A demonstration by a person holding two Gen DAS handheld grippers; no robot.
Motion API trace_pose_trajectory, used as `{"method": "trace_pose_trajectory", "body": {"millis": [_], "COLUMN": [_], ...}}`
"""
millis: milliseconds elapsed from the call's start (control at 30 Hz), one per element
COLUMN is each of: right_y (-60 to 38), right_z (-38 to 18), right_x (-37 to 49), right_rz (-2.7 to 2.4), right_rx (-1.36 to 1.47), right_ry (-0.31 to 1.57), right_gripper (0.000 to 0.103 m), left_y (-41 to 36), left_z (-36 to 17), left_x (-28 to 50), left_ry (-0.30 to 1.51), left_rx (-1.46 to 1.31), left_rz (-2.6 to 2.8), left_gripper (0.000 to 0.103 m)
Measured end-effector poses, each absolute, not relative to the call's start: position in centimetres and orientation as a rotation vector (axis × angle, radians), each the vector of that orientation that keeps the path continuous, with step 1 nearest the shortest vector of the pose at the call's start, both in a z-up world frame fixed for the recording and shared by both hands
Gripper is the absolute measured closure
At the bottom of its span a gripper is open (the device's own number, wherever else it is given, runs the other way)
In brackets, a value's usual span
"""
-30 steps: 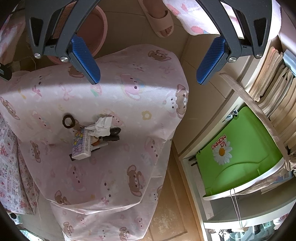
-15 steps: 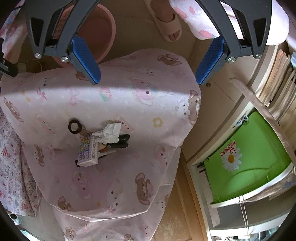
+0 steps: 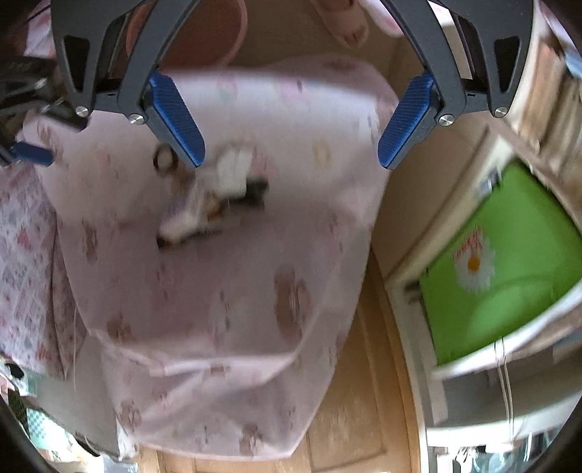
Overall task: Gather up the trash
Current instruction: 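Close the left tool on the white tissue while the right tool grasps the hair tie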
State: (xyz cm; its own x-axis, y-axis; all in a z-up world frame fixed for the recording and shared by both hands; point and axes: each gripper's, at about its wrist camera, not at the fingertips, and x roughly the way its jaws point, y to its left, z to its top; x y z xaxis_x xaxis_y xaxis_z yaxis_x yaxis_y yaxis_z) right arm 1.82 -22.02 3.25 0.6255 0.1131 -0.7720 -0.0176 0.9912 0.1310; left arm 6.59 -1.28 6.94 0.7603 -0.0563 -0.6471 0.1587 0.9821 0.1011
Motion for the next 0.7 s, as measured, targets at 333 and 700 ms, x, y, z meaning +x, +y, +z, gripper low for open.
{"method": "trace_pose_trajectory", "body": {"millis": [333,700], "right_y": [-18.6,-17.0], "right_z": [-1.3,-3.4], "right_x": [9.0,11.4], "right_rz": [0.068,0.042], "right_rx": [-0.02,-0.047], "right_ry": [0.922,0.929], "right_gripper": [0.032,0.044], "left_y": [1.4,3.3], "left_z": [2.1,-0.4], "left_x": [12.2,13.3], "left_ry": [0.848,0.832], "left_rx": [0.049,0.021], "left_rz": [-0.061,0.05], "left_gripper": [0.013,0.008]}}
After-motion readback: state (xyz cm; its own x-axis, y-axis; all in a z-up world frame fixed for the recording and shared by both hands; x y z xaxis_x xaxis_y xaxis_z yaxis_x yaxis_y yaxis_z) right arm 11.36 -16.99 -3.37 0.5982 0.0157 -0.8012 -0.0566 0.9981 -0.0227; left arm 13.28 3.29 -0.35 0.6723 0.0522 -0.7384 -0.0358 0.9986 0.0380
